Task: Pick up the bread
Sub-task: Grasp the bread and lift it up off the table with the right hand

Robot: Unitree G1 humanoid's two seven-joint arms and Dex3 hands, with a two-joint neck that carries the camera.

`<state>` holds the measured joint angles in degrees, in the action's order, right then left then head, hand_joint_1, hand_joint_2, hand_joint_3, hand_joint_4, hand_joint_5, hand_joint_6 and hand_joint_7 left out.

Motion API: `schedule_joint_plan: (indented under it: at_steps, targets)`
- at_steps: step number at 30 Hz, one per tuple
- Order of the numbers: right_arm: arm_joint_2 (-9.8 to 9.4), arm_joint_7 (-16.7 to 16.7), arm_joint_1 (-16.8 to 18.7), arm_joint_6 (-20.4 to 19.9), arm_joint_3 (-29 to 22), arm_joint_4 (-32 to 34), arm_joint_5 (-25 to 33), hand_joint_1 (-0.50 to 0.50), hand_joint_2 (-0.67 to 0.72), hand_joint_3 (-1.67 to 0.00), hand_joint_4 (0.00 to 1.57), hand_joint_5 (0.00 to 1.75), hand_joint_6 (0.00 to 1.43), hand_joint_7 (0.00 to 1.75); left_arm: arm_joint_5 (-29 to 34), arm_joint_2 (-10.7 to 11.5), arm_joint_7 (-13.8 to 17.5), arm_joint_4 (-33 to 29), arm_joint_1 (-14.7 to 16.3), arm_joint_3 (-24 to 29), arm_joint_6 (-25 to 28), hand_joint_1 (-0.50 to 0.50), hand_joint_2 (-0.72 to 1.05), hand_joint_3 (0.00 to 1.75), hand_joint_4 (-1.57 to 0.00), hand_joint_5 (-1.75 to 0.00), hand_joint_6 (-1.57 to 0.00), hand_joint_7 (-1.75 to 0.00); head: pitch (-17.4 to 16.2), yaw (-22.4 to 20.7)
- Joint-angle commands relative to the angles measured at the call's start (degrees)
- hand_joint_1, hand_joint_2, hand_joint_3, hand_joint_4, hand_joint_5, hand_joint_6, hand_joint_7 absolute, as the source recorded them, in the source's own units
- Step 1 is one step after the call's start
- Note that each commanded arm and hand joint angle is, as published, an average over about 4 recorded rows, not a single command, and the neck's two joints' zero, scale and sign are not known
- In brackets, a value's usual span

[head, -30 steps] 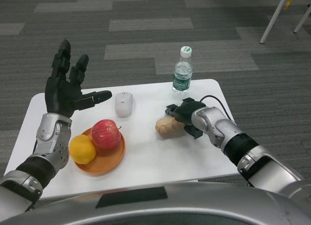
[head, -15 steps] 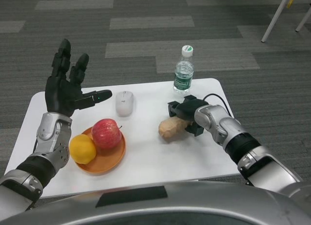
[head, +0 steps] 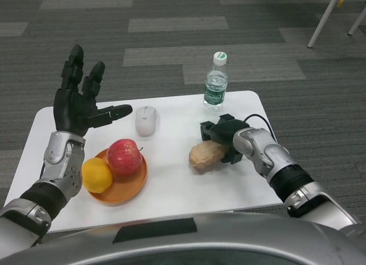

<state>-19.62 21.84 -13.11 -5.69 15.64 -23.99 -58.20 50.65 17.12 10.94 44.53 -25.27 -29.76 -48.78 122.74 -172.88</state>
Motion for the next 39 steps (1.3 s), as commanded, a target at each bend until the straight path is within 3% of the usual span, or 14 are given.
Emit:
schedule_joint_plan:
  at_steps: [1,12,15,18,24,39]
  targets:
    - [-0.55,3.73,4.36,0.02,0.18,-1.24,0.11,-0.21,-0.6,-0.48,0.0,1.26,0.2,1.54,-0.28,0.29,0.05,-0.1,-0.48,0.32,-0.35,0.5,0.43,0.09,0.0,-0.38,0.0,0.0,0.02,-0.06]
    - [0.07,3.95,7.26,-4.68,-4.92,3.51,2.48,-0.21,-0.6,-0.56,0.0,1.26,0.19,1.54,-0.28,0.29,0.05,-0.19,-0.48,0.23,-0.35,0.5,0.45,0.04,0.0,-0.38,0.0,0.0,0.03,-0.1]
    - [0.35,4.5,7.97,-6.55,-6.17,4.61,5.47,-0.21,-0.6,-0.56,0.0,1.26,0.2,1.54,-0.28,0.29,0.05,-0.23,-0.48,0.23,-0.35,0.5,0.49,0.07,0.0,-0.41,0.0,0.0,0.03,-0.1]
    - [0.9,5.49,8.41,-8.5,-7.51,5.62,8.1,-0.21,-0.6,-0.56,0.0,1.26,0.21,1.54,-0.28,0.29,0.05,-0.23,-0.48,0.23,-0.35,0.5,0.43,0.04,0.0,-0.41,0.0,0.0,0.27,-0.57]
    - [1.65,7.78,8.45,-12.41,-9.14,6.72,16.28,-0.21,-0.6,-0.56,0.0,1.26,0.24,1.54,-0.28,0.29,0.05,-0.23,-0.4,0.23,-0.35,0.5,0.43,0.02,0.0,-0.41,0.0,0.0,0.8,-0.89]
    - [0.35,7.25,6.36,-12.46,-9.75,6.06,46.42,-0.25,-0.6,-0.56,0.0,1.36,0.36,1.54,-0.35,0.2,0.05,-0.78,-0.04,0.61,-0.52,0.5,0.43,0.04,0.0,-0.41,0.0,0.0,3.62,-5.27]
